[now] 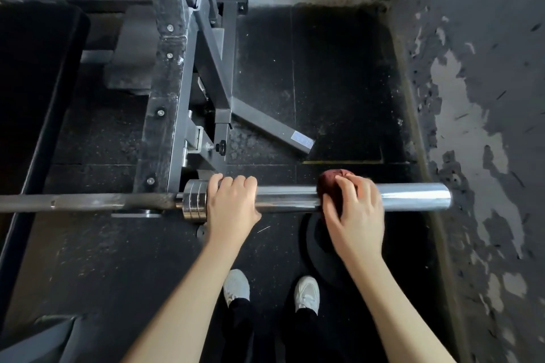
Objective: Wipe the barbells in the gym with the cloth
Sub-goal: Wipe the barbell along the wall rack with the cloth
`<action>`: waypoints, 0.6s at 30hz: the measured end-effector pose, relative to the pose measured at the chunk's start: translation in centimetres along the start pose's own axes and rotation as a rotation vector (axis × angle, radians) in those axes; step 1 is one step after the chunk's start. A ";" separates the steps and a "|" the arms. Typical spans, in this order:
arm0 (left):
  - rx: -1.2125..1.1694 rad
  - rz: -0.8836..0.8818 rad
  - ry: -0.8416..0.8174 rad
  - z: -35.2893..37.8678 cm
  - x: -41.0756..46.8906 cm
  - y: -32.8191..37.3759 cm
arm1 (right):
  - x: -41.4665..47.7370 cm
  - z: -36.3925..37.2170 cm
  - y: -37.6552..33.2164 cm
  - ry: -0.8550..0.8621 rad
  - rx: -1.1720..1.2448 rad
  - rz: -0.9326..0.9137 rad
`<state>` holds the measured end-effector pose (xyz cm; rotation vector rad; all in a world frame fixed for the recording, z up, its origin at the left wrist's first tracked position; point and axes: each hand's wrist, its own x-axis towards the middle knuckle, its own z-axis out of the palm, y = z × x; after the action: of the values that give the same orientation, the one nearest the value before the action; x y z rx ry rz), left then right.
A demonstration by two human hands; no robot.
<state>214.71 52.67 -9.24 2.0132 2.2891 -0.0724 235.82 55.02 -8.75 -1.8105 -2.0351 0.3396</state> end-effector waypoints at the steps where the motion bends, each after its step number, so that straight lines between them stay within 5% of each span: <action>1: 0.002 -0.002 0.016 0.0 -0.2 0.1 | 0.3 0.8 -1.7 0.012 0.040 0.079; 7: 0.022 -0.026 0.102 0.0 -0.7 0.4 | -2.3 0.9 -4.1 -0.123 -0.003 -0.282; 13: 0.024 -0.009 0.042 -0.2 -0.9 0.4 | 2.4 -0.4 -0.8 -0.025 -0.048 0.117; 18: 0.036 -0.023 0.079 -0.1 -0.8 0.4 | 1.0 1.5 -6.2 -0.195 0.066 -0.168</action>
<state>215.24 51.97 -9.07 2.0421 2.3755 -0.0369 229.51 55.30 -7.33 -1.6087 -2.2614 0.5444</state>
